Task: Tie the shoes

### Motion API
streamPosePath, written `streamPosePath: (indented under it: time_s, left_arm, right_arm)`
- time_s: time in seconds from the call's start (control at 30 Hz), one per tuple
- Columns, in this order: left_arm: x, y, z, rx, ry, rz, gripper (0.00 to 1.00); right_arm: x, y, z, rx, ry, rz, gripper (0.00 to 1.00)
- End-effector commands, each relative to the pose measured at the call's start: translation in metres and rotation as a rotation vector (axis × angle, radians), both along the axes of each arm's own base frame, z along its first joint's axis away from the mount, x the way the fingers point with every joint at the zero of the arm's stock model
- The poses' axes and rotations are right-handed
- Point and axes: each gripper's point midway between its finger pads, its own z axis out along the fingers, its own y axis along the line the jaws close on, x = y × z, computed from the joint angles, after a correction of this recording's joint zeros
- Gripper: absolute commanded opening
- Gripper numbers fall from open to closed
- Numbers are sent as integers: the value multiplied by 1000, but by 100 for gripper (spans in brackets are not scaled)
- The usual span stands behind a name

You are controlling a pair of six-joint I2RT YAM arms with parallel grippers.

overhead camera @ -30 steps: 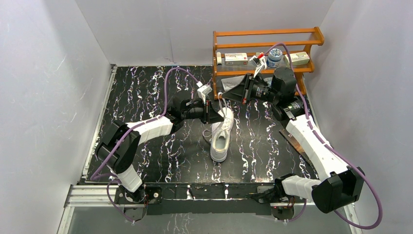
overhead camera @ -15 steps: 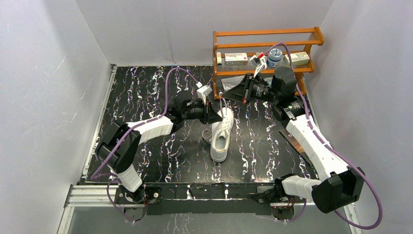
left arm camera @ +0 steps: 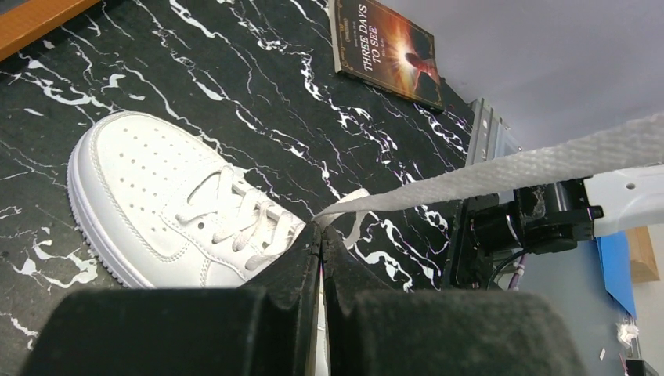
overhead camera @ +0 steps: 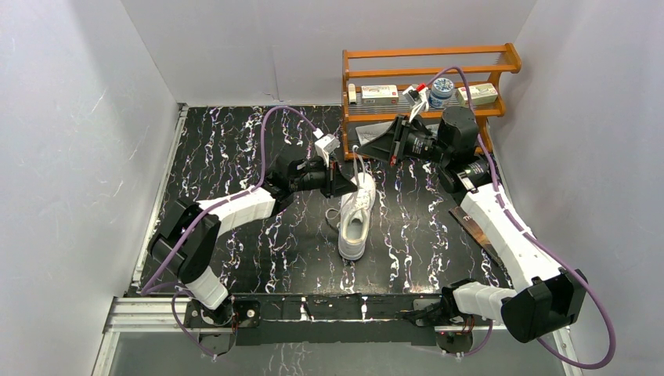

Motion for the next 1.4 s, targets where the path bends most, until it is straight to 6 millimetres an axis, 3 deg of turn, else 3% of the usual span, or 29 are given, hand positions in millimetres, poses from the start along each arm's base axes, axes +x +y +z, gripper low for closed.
streamPosePath:
  time_s: [0.0, 0.27, 0.63, 0.83, 1.0, 1.2, 1.37]
  left_arm:
    - [-3, -3, 27, -72, -86, -46, 0]
    - [10, -3, 21, -40, -110, -12, 6]
    - [12, -10, 21, -70, -105, -32, 22]
    - [15, -17, 23, -90, -105, -51, 25]
    - [14, -20, 23, -106, -103, -67, 24]
    - [12, -18, 24, -103, -110, -72, 2]
    - [10, -9, 31, -86, -93, -54, 0]
  right_arm:
    - [-5, -1, 37, 37, -108, 7, 0]
    - [-6, -1, 40, 45, -109, 7, 0]
    - [-6, -1, 40, 50, -99, 5, 0]
    - [-7, -1, 40, 51, -100, 10, 0]
    - [-7, -1, 42, 53, -104, 14, 0]
    - [-9, 0, 43, 54, -105, 21, 0]
    - [-15, -5, 32, -51, -179, 58, 0]
